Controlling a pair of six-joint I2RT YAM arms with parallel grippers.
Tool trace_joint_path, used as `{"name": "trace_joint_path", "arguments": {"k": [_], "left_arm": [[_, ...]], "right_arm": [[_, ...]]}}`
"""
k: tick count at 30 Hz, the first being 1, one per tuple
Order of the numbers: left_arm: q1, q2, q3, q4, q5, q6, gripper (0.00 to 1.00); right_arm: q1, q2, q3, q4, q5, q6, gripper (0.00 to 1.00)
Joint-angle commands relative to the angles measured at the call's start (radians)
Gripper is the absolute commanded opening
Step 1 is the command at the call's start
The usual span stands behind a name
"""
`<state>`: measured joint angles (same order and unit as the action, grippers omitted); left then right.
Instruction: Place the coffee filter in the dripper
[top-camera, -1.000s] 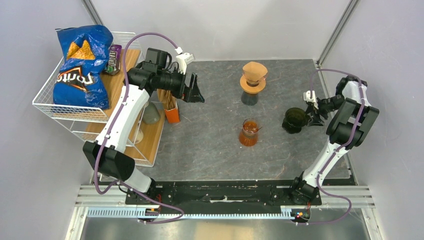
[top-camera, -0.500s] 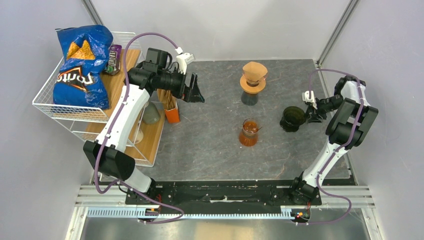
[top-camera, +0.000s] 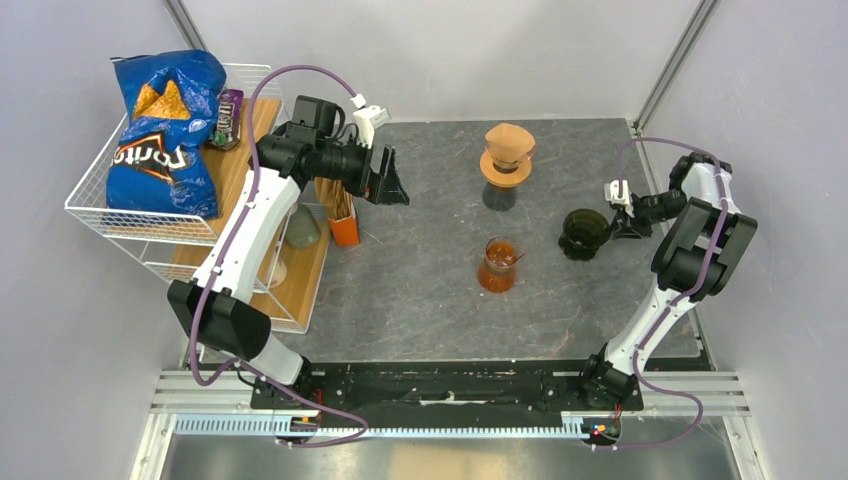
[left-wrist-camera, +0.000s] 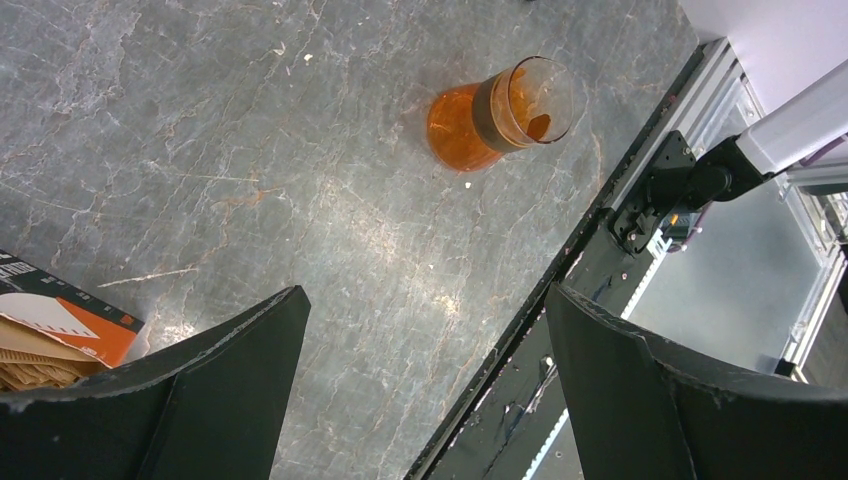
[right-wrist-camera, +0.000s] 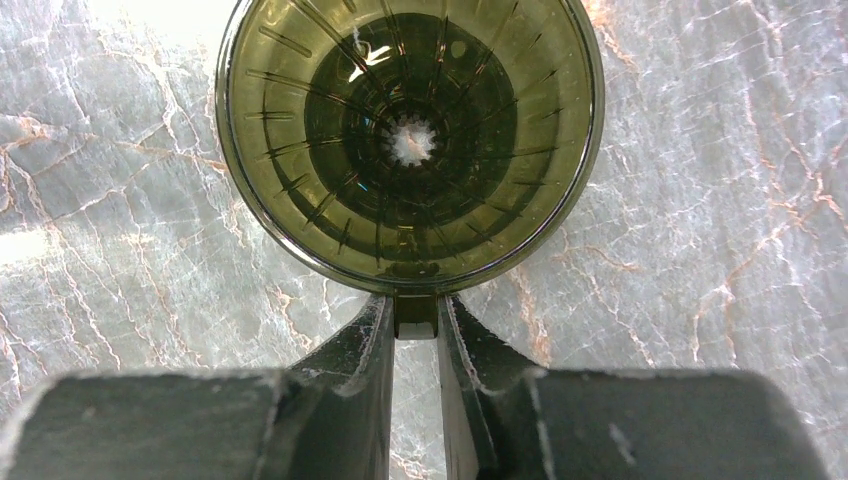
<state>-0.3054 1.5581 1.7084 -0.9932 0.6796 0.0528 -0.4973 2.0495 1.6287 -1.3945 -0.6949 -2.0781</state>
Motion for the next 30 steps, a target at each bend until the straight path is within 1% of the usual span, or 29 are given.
{"name": "trace_joint_path", "arguments": {"k": [1,6,13,16,17,21,25,30], "left_arm": [[-0.003,0.002,0.037,0.02,-0.011,0.002,0.96],[-0.003,0.004,0.043,0.021,-0.007,0.004,0.97],[-0.003,0.001,0.038,0.027,0.003,0.014,0.97],[-0.003,-0.014,0.013,0.048,0.003,0.015,0.96],[-0.002,-0.021,-0.002,0.059,0.002,0.011,0.97],[-0.003,-0.042,-0.05,0.104,0.017,-0.006,0.97],[-0.002,-0.05,-0.061,0.125,0.023,-0.016,0.96],[-0.001,-0.072,-0.084,0.145,0.03,-0.021,0.96]], "right_arm": [[-0.013,-0.088,0.0,-0.019,-0.065,-0.083,0.13],[-0.026,-0.158,0.008,-0.123,-0.095,-0.093,0.0],[-0.036,-0.288,0.039,-0.343,-0.127,-0.108,0.0],[-0.016,-0.397,0.013,-0.346,-0.141,-0.039,0.0],[-0.005,-0.435,0.007,-0.346,-0.14,-0.013,0.0],[0.083,-0.511,0.049,-0.346,-0.14,0.205,0.0],[0.215,-0.546,0.115,-0.346,-0.154,0.421,0.0],[0.334,-0.569,0.149,-0.346,-0.161,0.663,0.0]]}}
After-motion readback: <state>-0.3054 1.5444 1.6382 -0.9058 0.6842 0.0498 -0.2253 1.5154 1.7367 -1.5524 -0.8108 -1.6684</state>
